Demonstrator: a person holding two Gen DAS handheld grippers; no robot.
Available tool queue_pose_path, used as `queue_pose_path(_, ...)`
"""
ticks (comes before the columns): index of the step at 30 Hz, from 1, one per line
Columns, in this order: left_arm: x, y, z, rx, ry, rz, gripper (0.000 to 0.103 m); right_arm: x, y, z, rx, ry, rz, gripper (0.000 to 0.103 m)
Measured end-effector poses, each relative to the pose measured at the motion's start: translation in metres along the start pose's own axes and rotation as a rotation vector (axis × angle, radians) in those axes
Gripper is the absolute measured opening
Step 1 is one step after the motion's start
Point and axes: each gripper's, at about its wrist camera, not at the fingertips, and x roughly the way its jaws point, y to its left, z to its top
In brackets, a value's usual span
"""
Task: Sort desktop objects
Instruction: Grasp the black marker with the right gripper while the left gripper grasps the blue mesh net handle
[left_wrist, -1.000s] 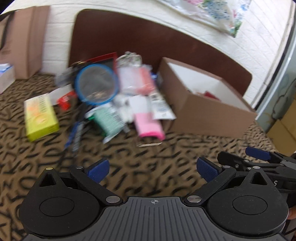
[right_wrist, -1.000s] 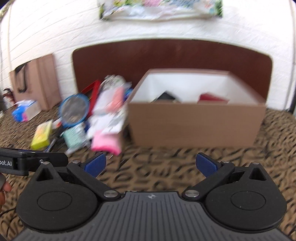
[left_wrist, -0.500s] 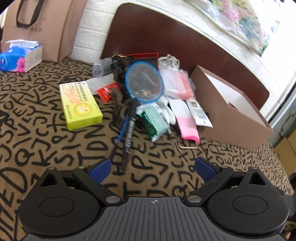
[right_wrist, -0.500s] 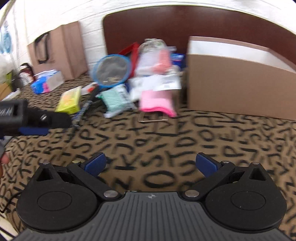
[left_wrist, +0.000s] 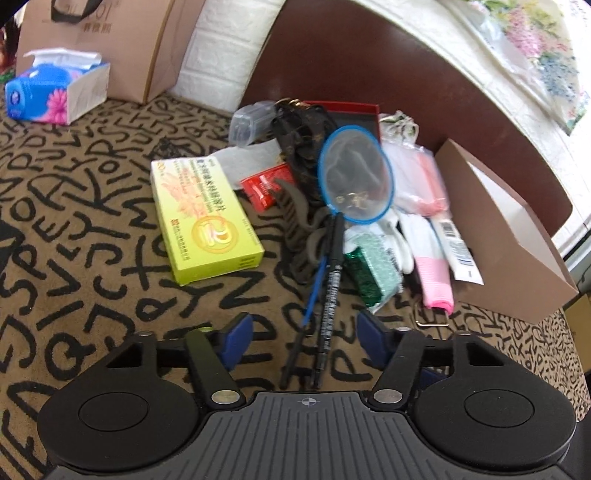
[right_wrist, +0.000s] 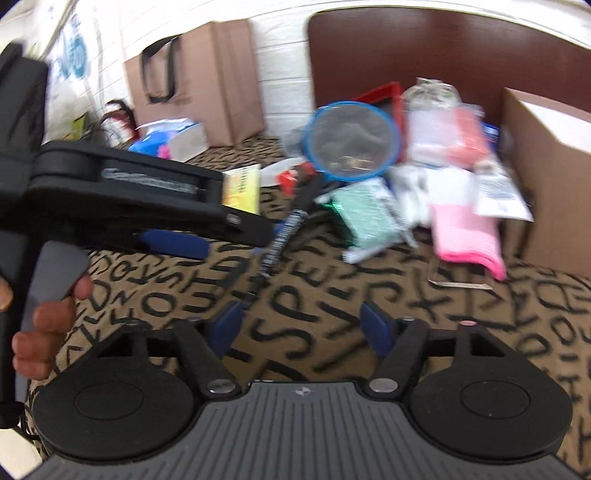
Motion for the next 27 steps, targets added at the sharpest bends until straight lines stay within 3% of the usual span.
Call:
queue_pose_path(3,0.002,0.007,0.002,-0.005,-0.004,0.005,0.071,0.01,0.012,0.005,-0.026,0.006,0.03,0.049)
queue_pose_path(10,0.017,0.013,0.007,-0.003,0.047,-0.029,0.063,0.029,0.023,0.013,-0.037,0.018,0.034,0.043)
queue_pose_path(13,0.025,0.01,0.008,0.007,0.069,-0.051,0.059,0.036,0.021,0.012,-0.021,0.046,0.022,0.02)
queue_pose_path(15,0.028,0.009,0.008,0.008,0.077,-0.063,0.051,0.036,0.018,0.012,-0.014,0.047,0.034,0.017)
queue_pose_path(16,0.029,0.008,0.008,0.008,0.081,-0.067,0.038,0.034,0.015,0.012,-0.003,0.05,0.036,0.016)
queue_pose_path(17,0.029,0.006,0.007,0.008,0.085,-0.073,0.033,0.034,0.013,0.012,0.002,0.053,0.033,0.014)
queue_pose_path(19,0.029,0.003,0.006,0.009,0.089,-0.081,0.03,0.033,0.009,0.012,0.012,0.059,0.025,0.011)
queue_pose_path(21,0.029,0.001,0.004,0.011,0.091,-0.088,0.034,0.03,0.005,0.012,0.021,0.065,0.024,0.009)
queue_pose_path(23,0.031,0.001,0.003,0.002,0.093,-0.093,0.054,0.024,0.0,0.01,0.021,0.069,0.011,0.01)
queue_pose_path(27,0.034,-0.002,0.004,0.004,0.089,-0.064,0.052,0.01,-0.015,0.002,0.038,0.063,-0.064,0.009)
